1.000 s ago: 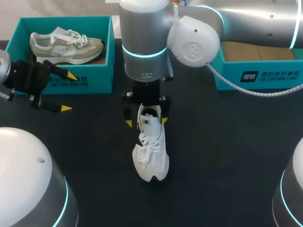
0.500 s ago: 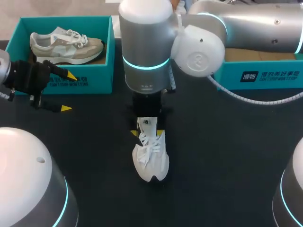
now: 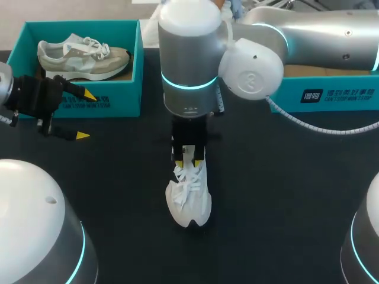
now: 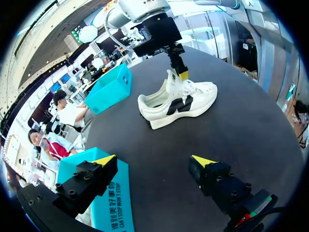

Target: Take the shoe out of the shoebox, open the shoe tongue, remove and reinsert the insole, then place the shoe into the shoebox

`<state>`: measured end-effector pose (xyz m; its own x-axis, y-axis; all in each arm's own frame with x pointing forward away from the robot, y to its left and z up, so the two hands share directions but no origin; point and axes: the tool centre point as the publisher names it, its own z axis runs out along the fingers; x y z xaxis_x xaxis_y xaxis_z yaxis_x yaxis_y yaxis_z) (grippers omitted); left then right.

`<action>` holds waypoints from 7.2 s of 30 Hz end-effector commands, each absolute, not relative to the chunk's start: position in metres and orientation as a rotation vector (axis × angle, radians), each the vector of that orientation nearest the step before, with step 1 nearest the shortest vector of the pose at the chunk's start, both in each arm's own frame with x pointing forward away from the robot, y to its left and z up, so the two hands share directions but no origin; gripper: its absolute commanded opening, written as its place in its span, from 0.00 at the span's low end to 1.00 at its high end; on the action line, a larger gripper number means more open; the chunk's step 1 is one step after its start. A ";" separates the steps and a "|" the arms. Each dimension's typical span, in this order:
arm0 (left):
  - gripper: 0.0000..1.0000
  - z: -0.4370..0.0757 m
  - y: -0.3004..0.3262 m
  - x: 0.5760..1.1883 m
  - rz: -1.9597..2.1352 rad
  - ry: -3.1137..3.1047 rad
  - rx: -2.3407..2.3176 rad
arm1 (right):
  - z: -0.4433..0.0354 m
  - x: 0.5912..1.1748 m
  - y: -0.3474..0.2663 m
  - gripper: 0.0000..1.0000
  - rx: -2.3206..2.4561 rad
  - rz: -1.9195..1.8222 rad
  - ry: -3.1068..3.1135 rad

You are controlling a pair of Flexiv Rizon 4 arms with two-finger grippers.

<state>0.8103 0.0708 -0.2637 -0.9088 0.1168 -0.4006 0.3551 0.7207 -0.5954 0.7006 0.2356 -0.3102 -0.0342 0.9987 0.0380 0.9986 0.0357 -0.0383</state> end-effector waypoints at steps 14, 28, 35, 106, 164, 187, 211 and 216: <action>1.00 -0.263 0.071 0.809 -0.992 2.593 0.368 | -0.308 0.725 0.227 0.31 -2.130 -0.045 -2.301; 1.00 -0.263 0.071 0.809 -0.992 2.593 0.368 | -0.306 0.751 0.224 0.26 -2.107 -0.084 -2.405; 1.00 -0.263 0.071 0.809 -0.992 2.593 0.368 | -0.330 0.761 0.229 0.28 -2.017 -0.079 -2.405; 1.00 -0.263 0.071 0.809 -0.992 2.593 0.368 | -0.383 0.865 0.212 0.00 -0.060 0.304 -3.370; 1.00 -0.263 0.071 0.809 -0.992 2.593 0.368 | -0.110 0.898 0.120 0.00 0.262 0.165 -3.461; 1.00 -0.263 0.071 0.809 -0.992 2.593 0.368 | -0.103 0.999 -0.107 0.00 0.289 0.289 -3.355; 1.00 -0.263 0.071 0.809 -0.992 2.593 0.368 | -0.123 1.021 -0.155 0.00 0.304 0.294 -3.309; 1.00 -0.263 0.071 0.809 -0.992 2.593 0.368 | -0.133 1.041 -0.214 0.00 0.153 0.358 -3.311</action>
<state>0.8104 0.0706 -0.2637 -0.9088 0.1173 -0.4005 0.3554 0.7206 -0.5953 1.0287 -0.1882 -0.1285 -0.9755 -0.1150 -0.1874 -0.0703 0.9707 -0.2296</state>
